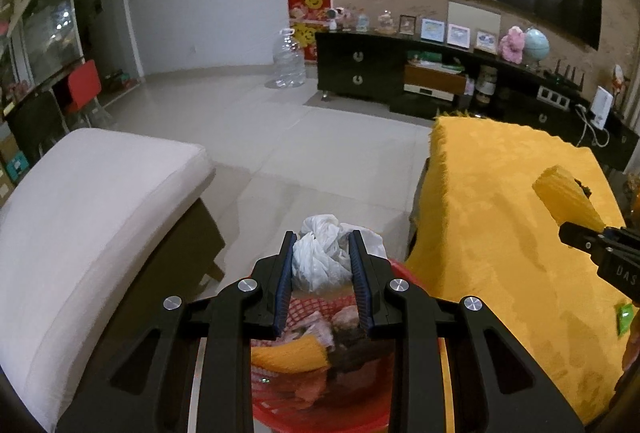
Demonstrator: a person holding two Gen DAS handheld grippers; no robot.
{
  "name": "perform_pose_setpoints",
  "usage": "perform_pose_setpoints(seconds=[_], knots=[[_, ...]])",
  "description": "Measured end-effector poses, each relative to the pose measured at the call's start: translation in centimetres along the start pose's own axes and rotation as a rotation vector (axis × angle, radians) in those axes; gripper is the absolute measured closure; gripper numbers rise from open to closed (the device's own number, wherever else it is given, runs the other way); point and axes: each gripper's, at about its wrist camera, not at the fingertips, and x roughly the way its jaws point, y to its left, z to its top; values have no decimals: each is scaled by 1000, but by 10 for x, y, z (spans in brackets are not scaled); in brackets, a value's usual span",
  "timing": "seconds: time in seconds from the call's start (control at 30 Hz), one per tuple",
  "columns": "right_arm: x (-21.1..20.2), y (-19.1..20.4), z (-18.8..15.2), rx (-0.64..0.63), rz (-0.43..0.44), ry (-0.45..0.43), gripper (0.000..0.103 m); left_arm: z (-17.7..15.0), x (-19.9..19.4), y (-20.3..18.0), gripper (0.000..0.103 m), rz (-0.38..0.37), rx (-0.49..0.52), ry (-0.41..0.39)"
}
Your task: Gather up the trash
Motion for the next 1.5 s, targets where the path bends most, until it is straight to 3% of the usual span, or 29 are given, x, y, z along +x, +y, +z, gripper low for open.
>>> perform_pose_setpoints(seconds=[0.53, 1.03, 1.3, 1.37, 1.5], knots=[[39, 81, -2, -149, 100, 80, 87, -18, 21, 37, 77, 27, -28, 86], [66, 110, -16, -248, 136, 170, 85, -28, 38, 43, 77, -42, -51, 184], [66, 112, -17, -252, 165, 167, 56, -29, 38, 40, 73, -76, -58, 192], [64, 108, -16, -243, 164, 162, 53, -28, 38, 41, 69, -90, -65, 191], [58, 97, -12, -206, 159, 148, 51, -27, 34, 42, 50, -96, -78, 173]])
